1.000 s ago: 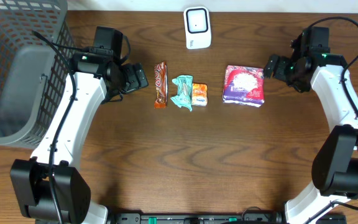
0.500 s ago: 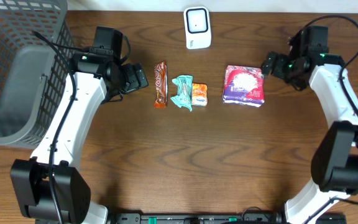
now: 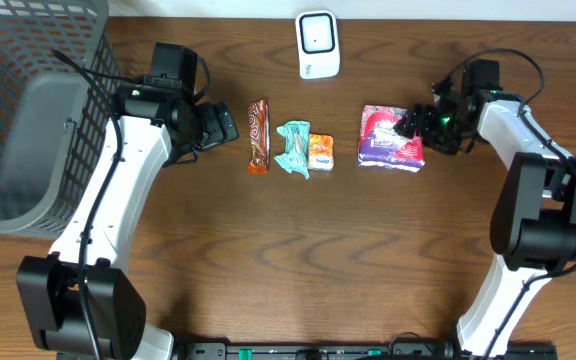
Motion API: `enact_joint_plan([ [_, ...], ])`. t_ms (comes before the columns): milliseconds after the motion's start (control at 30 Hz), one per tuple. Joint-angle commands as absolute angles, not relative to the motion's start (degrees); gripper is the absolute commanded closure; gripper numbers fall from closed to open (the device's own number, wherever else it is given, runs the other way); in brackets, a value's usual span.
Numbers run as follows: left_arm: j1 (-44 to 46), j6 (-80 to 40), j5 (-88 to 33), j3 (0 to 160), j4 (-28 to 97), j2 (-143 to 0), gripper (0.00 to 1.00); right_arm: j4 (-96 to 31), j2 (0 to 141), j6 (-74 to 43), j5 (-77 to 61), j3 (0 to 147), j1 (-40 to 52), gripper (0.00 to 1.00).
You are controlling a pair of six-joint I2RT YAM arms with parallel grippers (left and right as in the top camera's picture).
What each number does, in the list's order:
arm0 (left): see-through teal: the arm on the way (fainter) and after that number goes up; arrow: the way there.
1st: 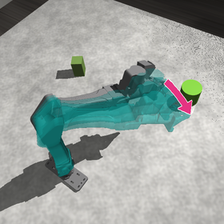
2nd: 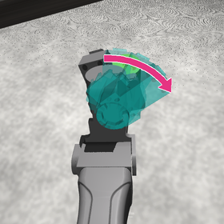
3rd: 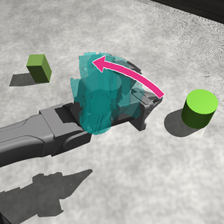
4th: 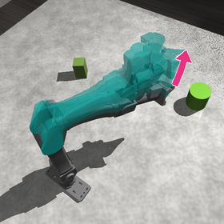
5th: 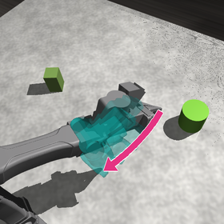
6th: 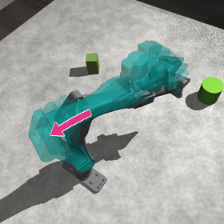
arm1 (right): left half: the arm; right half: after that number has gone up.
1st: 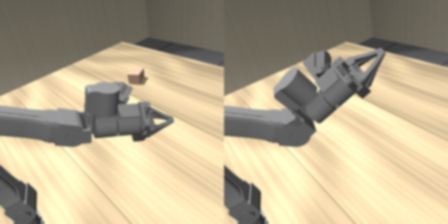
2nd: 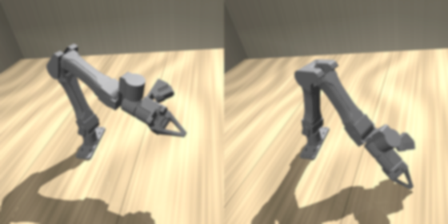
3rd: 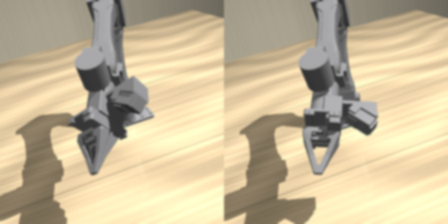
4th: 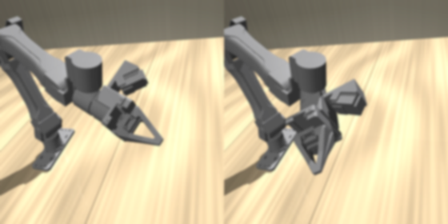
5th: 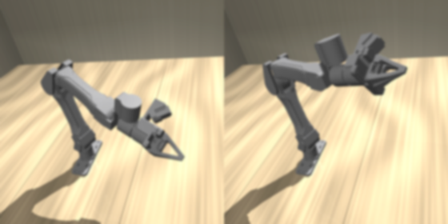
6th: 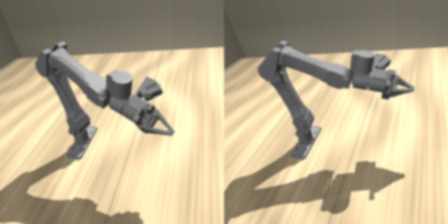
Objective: Scan the item barcode
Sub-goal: 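Grasp the purple-red pack with the right gripper and lift it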
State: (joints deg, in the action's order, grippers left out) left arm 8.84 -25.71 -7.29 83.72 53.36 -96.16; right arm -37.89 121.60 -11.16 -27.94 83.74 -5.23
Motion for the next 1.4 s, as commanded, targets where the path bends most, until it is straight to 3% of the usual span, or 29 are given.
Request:
enact_joint_plan([
  [0, 8.8, -25.8, -6.57, 84.23, 53.52, -96.18, 0.02, -38.85, 124.09, -10.24, -30.24, 83.88, -5.15, 0.41],
  [267, 8.8, -25.8, -6.57, 84.23, 53.49, -96.18, 0.02, -39.05, 124.07, -11.35, -36.56, 83.96, -5.26, 0.97],
  [300, 8.8, -25.8, -6.57, 84.23, 53.49, -96.18, 0.02, -39.07, 124.07, -11.64, -37.39, 83.99, -5.28, 0.99],
  [600, 8.8, -25.8, -6.57, 84.23, 53.49, -96.18, 0.02, -39.22, 123.96, -15.25, -51.79, 86.8, -5.3, 0.99],
  [867, 8.8, -25.8, -6.57, 84.23, 53.49, -96.18, 0.02, -38.2, 123.96, -20.21, -52.86, 92.55, -4.49, 0.99],
  [1167, 8.8, -25.82, -6.57, 84.23, 53.49, -96.18, 0.02, -31.97, 123.96, -29.34, -36.32, 103.85, 0.36, 0.99],
  [1367, 8.8, -25.8, -6.57, 84.23, 53.49, -96.18, 0.02, -16.27, 124.11, -39.75, -23.14, 104.64, 6.52, 0.99],
])
